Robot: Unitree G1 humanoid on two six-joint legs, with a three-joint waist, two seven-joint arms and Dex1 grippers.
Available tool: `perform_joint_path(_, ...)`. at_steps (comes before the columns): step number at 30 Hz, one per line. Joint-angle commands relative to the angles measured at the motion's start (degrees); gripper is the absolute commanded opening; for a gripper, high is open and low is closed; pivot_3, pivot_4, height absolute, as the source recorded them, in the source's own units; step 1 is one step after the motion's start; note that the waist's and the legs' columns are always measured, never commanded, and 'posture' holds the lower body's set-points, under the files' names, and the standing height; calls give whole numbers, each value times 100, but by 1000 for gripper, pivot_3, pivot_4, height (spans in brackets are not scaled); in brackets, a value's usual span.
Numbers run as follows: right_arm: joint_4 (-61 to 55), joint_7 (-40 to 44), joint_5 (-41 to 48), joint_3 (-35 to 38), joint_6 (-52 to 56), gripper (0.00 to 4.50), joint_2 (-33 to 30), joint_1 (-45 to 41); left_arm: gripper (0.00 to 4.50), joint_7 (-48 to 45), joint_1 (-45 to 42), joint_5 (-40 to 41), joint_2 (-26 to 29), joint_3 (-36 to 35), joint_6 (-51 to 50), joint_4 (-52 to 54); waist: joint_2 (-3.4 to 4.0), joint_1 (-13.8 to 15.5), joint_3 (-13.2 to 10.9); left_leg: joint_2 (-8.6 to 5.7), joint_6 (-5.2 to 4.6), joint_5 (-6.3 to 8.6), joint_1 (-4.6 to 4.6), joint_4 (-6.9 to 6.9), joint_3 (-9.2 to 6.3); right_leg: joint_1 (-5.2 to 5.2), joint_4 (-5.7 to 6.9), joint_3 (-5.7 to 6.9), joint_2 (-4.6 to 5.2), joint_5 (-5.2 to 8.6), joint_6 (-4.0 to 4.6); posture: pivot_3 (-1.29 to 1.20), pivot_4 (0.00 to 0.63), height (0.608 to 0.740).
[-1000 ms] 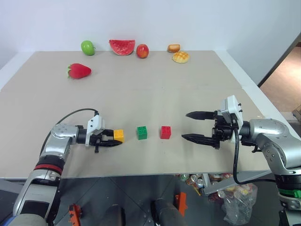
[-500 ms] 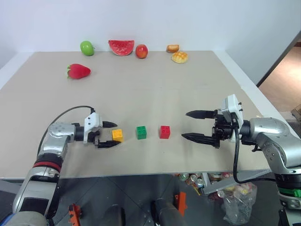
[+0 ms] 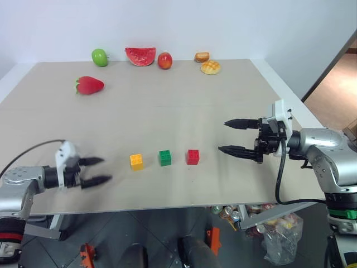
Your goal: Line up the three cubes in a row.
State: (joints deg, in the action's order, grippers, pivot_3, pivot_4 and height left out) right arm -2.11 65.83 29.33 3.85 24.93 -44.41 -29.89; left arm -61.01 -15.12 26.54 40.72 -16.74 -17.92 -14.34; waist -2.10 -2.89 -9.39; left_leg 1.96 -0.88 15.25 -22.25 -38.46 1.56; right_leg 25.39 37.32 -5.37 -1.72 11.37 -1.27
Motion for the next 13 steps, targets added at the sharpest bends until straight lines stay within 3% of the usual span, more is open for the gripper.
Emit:
perform_joint_path(1, 273, -771, -329, 205, -277, 4500, 289, -140, 4321, 1716, -195, 445, -503, -865, -595, 501, -1, 15, 1, -2, 0, 0, 1, 0, -1, -2, -1, -1, 1, -2, -3, 0, 150, 740)
perform_joint_path(7, 894, -2585, -1174, 515, -761, 4500, 893, 151, 4321, 2898, 279, 595, -1438, -853, -798, 1782, -2, 29, 1, -31, 18, 1, -5, -1, 2, -2, -3, -26, 40, -18, -2, 0, 150, 740)
perform_joint_path(9, 1024, -3065, -1305, 663, -807, 4500, 1046, 205, 4321, 3192, 245, 636, -1592, -885, -854, 1948, -2, 32, 1, -36, 69, -1, -11, -2, 3, -2, -5, -26, 48, -16, -10, 0, 150, 740)
perform_joint_path(13, 1021, -3952, -1154, 1153, -637, 4500, 1505, 308, 4321, 3584, 180, 870, -1726, -935, -1122, 2244, -3, 30, 1, -46, 71, -2, -15, -6, 3, -4, -12, -41, 50, -23, -27, 0, 150, 740)
